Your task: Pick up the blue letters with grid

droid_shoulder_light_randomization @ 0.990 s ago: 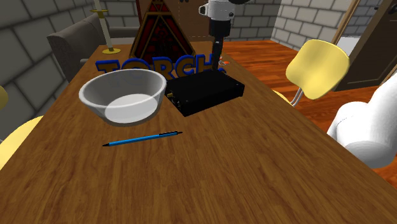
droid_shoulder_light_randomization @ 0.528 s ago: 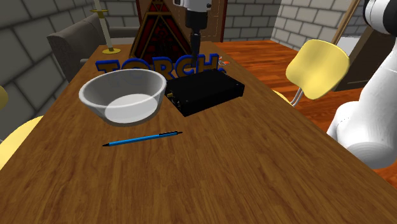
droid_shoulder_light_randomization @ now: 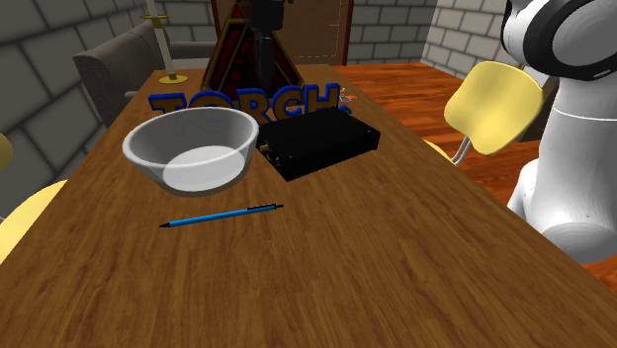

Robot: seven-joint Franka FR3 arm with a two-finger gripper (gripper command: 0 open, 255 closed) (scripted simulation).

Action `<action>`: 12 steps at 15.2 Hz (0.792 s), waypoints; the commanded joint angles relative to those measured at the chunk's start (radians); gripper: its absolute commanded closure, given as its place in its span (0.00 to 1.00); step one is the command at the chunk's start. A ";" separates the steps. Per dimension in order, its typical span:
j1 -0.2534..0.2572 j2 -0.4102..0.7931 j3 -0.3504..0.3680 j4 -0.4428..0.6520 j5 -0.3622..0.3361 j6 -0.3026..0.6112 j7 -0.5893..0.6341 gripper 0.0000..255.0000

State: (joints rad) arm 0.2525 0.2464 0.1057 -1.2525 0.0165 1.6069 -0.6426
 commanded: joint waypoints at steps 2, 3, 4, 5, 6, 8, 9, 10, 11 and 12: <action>0.004 0.015 0.005 -0.001 0.001 0.020 -0.012 0.00; 0.003 0.010 0.005 -0.023 0.002 0.036 -0.012 0.00; 0.003 0.004 0.004 -0.044 0.002 0.052 -0.013 0.00; 0.002 -0.001 0.004 -0.065 0.003 0.068 -0.014 0.00; 0.002 -0.005 0.004 -0.085 0.003 0.084 -0.015 0.00; 0.001 -0.012 0.004 -0.115 0.004 0.108 -0.016 0.00; 0.001 -0.012 0.004 -0.115 0.004 0.108 -0.016 0.00; 0.001 -0.011 0.004 -0.114 0.004 0.107 -0.016 1.00; 0.001 -0.012 0.004 -0.115 0.004 0.108 -0.017 1.00; 0.001 -0.012 0.004 -0.116 0.004 0.108 -0.017 1.00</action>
State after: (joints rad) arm 0.2532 0.2347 0.1096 -1.3671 0.0211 1.7143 -0.6592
